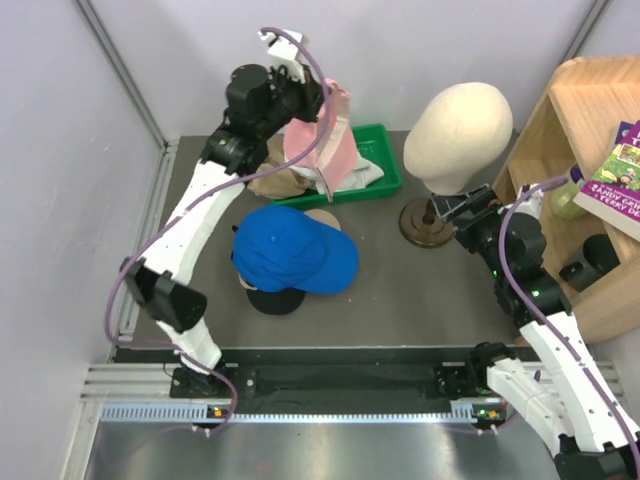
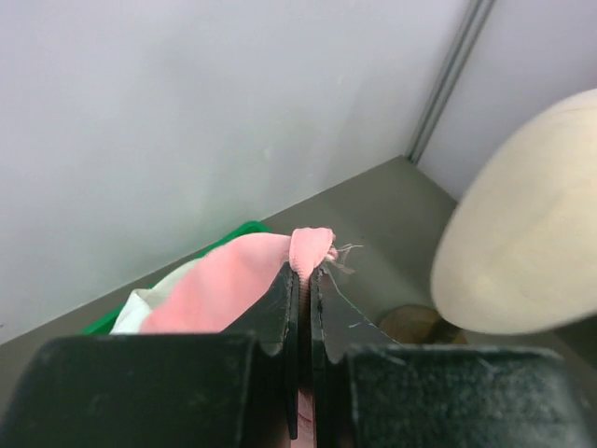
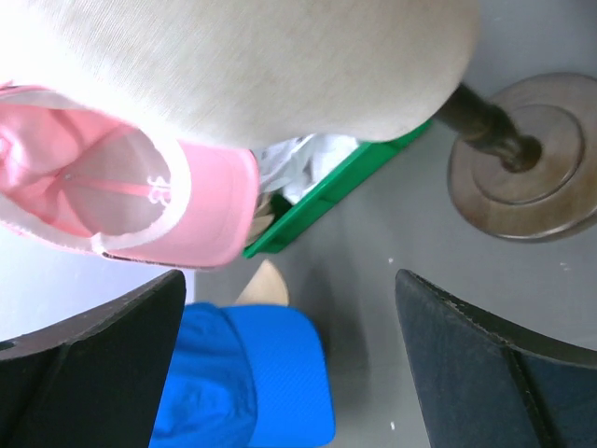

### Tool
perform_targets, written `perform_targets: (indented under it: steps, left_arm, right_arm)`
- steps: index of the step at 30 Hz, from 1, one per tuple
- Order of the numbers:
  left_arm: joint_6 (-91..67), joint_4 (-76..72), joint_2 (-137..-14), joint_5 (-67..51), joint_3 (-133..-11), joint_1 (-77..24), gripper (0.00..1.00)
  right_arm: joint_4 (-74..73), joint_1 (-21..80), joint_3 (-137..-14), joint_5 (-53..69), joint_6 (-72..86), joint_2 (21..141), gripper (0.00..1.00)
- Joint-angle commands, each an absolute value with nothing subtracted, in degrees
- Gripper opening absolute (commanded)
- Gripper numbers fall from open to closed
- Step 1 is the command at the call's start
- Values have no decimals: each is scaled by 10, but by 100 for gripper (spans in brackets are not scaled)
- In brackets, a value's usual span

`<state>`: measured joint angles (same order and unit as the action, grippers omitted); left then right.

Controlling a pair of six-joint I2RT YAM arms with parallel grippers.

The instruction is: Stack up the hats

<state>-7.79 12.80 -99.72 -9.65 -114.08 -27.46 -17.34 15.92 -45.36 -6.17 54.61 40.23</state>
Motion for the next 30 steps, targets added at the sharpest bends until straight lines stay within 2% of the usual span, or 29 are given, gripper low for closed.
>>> perform_targets:
  steps: [1, 7, 12, 18, 23, 30]
  left_arm:
    - [-87, 81, -878, -148, -1081, -275, 0]
    - [-160, 93, -761, -191, -1008, -276, 0]
    - [-215, 152, -698, -230, -998, -276, 0]
    - [-319, 164, -633, -246, -969, -276, 0]
    - [-386, 170, -618, -245, -975, -276, 0]
    - [-430, 156, -623, -270, -993, -276, 0]
  right_arm:
    - [-121, 153, -431, 35, 559, 368, 93]
    - [-7, 157, -374, 205, 557, 351, 93]
    - [54, 206, -355, 243, 570, 340, 93]
    - [167, 366, -329, 164, 577, 343, 94]
    - [244, 485, -335, 104, 531, 399, 95]
    - [273, 529, -377, 54, 442, 477, 99]
